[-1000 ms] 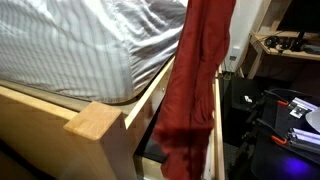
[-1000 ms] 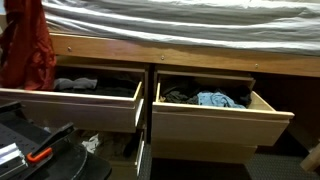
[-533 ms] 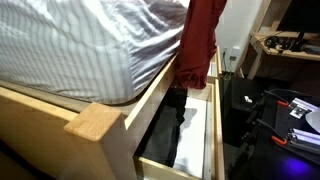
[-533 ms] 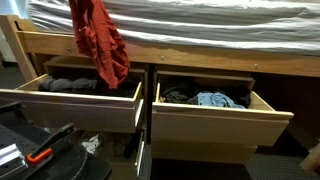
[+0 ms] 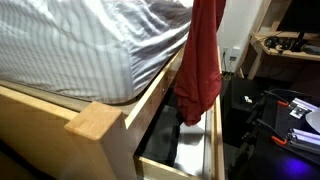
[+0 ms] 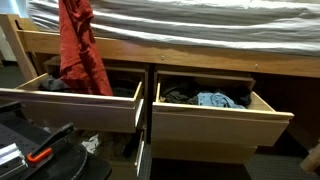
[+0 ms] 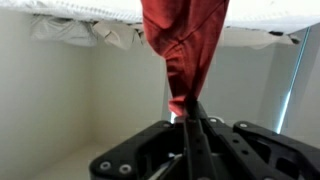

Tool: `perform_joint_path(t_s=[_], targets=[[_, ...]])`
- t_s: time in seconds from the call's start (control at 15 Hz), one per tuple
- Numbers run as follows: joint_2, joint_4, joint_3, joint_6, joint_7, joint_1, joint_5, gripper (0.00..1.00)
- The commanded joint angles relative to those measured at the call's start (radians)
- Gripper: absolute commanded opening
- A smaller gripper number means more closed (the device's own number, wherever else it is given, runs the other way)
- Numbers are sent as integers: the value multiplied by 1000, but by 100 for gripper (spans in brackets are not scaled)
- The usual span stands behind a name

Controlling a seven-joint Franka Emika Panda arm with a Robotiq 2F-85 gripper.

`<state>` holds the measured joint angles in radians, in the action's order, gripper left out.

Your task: Remove the red shirt from the right drawer and put it in the left drawer

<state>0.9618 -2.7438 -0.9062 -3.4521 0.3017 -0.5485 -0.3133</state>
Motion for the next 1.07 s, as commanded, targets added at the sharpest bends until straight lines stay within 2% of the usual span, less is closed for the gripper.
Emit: perform_joint_path(t_s=[0.0, 0.2, 0.27, 0.33, 0.4, 0.6, 0.8, 0.87, 0.93, 1.0], targets=[[-242, 0, 63, -41, -34, 91, 52, 0], [-401, 0, 165, -24, -83, 154, 107, 0], [-457, -26, 188, -31, -70, 144, 169, 26], [-499, -20, 180, -13, -141, 95, 159, 27], [-544, -28, 198, -19, -140, 65, 219, 33], [-642, -12, 215, 38, -216, -12, 273, 55], [-678, -7, 240, 113, -245, -45, 288, 76], [-682, -7, 265, 193, -251, -34, 295, 84], [-663, -27, 241, 106, -227, -28, 269, 65], [-667, -26, 252, 146, -232, -28, 271, 71]])
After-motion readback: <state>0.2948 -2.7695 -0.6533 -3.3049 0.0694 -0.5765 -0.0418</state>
